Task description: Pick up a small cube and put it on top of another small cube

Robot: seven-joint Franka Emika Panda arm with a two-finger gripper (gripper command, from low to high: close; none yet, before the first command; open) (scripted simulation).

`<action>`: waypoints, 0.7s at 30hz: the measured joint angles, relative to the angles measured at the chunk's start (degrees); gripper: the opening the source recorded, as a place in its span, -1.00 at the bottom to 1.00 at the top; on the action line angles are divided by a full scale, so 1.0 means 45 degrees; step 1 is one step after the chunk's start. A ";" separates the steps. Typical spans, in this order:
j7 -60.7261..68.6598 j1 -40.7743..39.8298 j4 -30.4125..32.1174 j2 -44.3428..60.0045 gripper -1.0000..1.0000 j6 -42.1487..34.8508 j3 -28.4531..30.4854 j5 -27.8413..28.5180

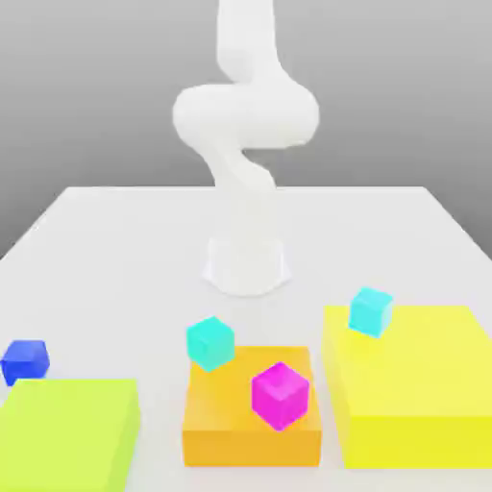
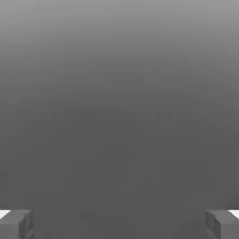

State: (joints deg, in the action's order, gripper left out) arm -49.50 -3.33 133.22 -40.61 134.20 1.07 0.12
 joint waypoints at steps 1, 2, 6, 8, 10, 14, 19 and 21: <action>-0.0359 -0.0312 0.0139 0.0500 0.00 0.0237 0.0112 0.0021; -0.0701 -0.0606 0.0273 0.0980 0.00 0.0463 0.0227 0.0039; -0.1991 -0.1747 0.0788 0.2837 0.00 0.1334 0.0698 0.0061; -0.2627 -0.2273 0.1044 0.3755 0.00 0.1767 0.0980 0.0067; -0.3244 -0.2789 0.1299 0.4673 0.00 0.2200 0.1278 0.0047; -0.4409 -0.3721 0.1810 0.6514 0.00 0.3063 0.1976 -0.0087; -0.5589 -0.5121 0.2445 0.8850 0.00 0.4136 0.2882 -0.0639; -0.5954 -0.5651 0.2696 0.9798 0.00 0.4555 0.3077 -0.1012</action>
State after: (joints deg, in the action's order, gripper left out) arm -76.29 -28.76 145.35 3.48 154.70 14.92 -4.43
